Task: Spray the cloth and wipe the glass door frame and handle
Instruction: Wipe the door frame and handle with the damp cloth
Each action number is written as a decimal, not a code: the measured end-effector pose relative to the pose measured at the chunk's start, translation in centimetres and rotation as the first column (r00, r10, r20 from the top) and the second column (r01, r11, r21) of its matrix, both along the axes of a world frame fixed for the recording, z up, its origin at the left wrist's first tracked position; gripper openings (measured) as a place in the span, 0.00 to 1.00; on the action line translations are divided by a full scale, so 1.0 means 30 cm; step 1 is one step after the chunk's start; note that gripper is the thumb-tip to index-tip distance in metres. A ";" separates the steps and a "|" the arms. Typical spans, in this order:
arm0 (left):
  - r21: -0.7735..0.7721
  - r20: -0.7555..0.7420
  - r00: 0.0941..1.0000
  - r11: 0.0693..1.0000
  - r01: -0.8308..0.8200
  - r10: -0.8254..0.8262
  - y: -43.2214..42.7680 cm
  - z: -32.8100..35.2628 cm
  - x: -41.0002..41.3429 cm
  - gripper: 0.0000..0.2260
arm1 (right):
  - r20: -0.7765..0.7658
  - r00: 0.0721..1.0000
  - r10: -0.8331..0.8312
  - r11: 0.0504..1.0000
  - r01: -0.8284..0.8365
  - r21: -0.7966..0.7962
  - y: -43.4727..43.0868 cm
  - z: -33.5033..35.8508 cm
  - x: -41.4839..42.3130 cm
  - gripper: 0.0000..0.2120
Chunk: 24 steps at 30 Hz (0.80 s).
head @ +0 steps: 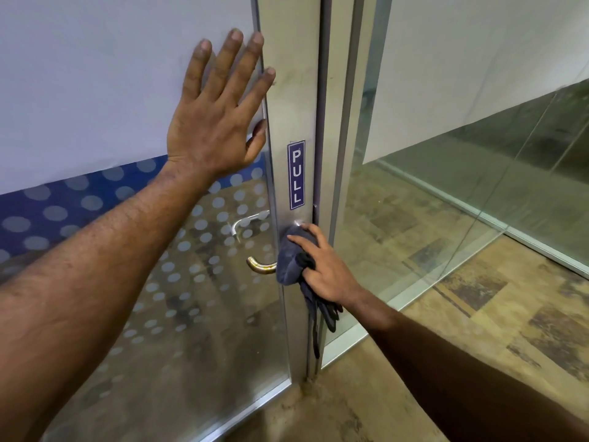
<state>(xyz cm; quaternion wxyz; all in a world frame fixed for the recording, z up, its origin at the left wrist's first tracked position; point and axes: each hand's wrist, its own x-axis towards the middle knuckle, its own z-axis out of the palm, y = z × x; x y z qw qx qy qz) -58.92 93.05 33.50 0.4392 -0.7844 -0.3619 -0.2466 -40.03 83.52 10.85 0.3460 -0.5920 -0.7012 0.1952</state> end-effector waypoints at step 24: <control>-0.019 0.009 1.000 1.000 -0.001 0.001 0.001 -0.003 -0.004 0.29 | 0.165 0.984 -0.074 0.997 0.069 0.032 -0.098 -0.112 -0.080 0.48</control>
